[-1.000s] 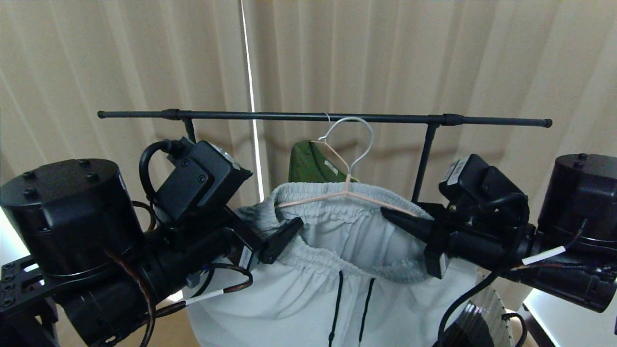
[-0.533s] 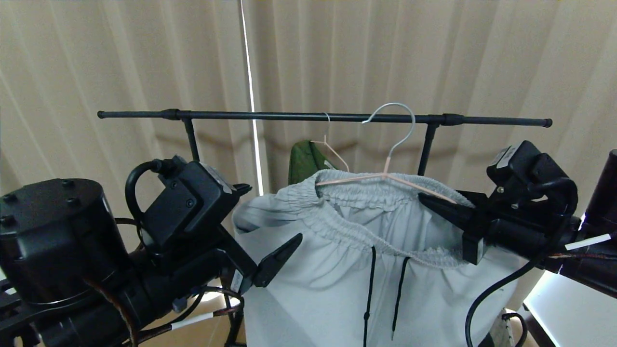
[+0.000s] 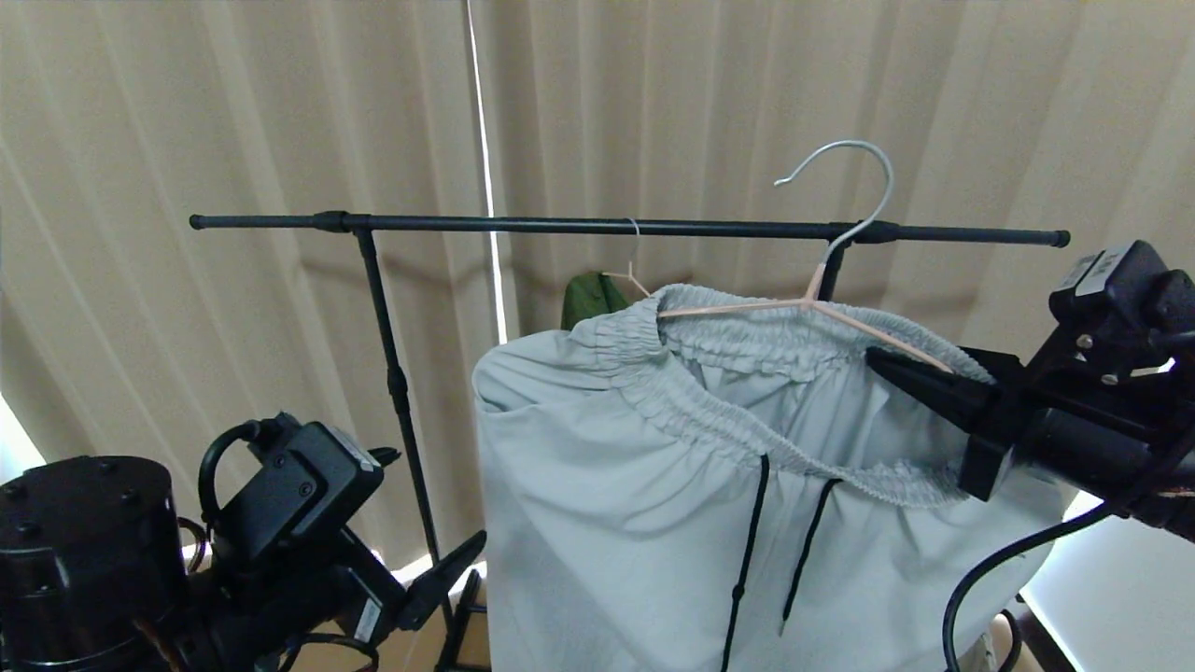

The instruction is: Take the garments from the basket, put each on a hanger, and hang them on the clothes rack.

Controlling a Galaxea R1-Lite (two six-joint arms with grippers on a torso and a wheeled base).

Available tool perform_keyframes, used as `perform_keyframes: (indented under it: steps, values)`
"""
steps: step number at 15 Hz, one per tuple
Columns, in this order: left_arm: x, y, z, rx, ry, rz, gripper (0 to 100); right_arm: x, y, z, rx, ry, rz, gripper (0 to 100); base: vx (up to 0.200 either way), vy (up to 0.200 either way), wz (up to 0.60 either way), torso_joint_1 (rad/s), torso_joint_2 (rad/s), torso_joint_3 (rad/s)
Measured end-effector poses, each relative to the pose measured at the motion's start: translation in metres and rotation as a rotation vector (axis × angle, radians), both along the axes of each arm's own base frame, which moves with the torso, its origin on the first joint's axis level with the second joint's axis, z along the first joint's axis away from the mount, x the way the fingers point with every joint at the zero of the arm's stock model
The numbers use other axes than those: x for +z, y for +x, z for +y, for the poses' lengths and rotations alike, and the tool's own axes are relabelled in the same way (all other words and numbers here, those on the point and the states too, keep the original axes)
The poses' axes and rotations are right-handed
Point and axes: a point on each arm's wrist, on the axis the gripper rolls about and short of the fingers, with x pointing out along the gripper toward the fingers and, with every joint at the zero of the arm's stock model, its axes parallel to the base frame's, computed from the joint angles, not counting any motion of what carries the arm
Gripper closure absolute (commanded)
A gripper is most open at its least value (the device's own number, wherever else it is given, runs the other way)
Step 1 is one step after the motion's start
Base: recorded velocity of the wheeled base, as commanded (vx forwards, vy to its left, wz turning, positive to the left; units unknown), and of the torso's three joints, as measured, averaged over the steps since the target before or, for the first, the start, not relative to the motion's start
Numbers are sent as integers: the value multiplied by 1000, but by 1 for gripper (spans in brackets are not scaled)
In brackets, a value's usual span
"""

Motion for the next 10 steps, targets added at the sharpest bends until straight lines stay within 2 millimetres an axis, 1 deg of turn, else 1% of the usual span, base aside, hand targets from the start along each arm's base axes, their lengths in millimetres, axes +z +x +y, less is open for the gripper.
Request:
perform_keyframes:
  steps: [3, 6, 7, 10]
  values:
    - [-4, 0, 3, -2, -15, 20, 0, 4, -8, -3, 37, 15, -17, 100, 0, 0, 0, 0, 0, 0]
    - [1, 15, -5, 9, -35, 9, 0, 8, -13, -4, 87, 26, -33, 100, 0, 0, 0, 0, 0, 0]
    - [1, 21, -8, 13, -41, 5, 100, 9, -14, -5, 88, 28, -38, 100, 0, 0, 0, 0, 0, 0]
    - [-4, 31, -13, 14, -40, -1, 100, 10, -15, -5, 87, 31, -46, 100, 0, 0, 0, 0, 0, 0]
